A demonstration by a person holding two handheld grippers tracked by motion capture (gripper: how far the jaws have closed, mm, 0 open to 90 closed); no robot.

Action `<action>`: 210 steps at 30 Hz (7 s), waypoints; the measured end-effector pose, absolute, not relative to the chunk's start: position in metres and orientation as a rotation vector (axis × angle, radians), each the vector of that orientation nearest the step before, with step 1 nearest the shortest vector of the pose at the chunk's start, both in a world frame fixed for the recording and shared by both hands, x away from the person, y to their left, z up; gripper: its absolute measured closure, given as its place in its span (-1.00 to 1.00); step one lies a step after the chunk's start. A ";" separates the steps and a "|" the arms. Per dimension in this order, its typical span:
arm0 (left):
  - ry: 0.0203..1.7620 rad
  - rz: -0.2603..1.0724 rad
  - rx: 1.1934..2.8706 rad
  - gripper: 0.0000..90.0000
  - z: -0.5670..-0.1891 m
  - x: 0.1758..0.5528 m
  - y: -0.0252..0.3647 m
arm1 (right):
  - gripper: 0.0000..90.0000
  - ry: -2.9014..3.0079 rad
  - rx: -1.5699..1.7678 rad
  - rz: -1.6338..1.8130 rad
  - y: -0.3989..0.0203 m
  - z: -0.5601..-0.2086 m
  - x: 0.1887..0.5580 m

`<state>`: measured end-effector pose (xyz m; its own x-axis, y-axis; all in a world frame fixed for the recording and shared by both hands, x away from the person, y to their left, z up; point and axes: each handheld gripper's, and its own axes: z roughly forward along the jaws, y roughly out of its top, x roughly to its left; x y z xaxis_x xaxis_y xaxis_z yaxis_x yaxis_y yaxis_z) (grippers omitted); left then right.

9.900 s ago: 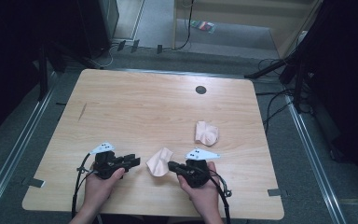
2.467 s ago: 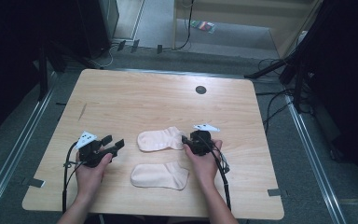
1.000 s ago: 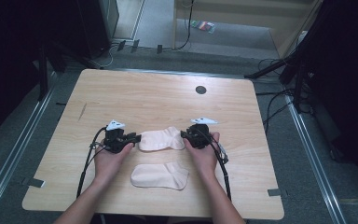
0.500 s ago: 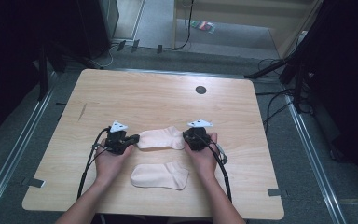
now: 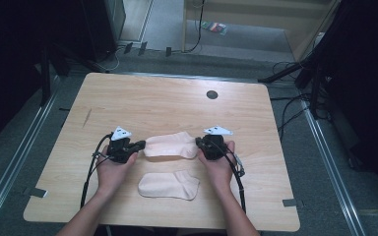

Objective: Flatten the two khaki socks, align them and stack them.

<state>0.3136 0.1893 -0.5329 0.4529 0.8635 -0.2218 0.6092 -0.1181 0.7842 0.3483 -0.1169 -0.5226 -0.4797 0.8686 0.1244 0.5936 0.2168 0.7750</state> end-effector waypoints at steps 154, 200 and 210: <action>1.007 0.166 1.917 0.88 -0.539 0.204 0.196 | 1.00 2.235 1.289 1.403 -0.132 -0.522 0.213; 1.222 0.425 1.723 -0.70 -0.542 0.223 0.250 | -0.55 2.009 1.355 1.436 -0.177 -0.524 0.238; 1.295 0.524 1.691 -0.77 -0.540 0.221 0.296 | -0.68 1.919 1.399 1.415 -0.227 -0.521 0.241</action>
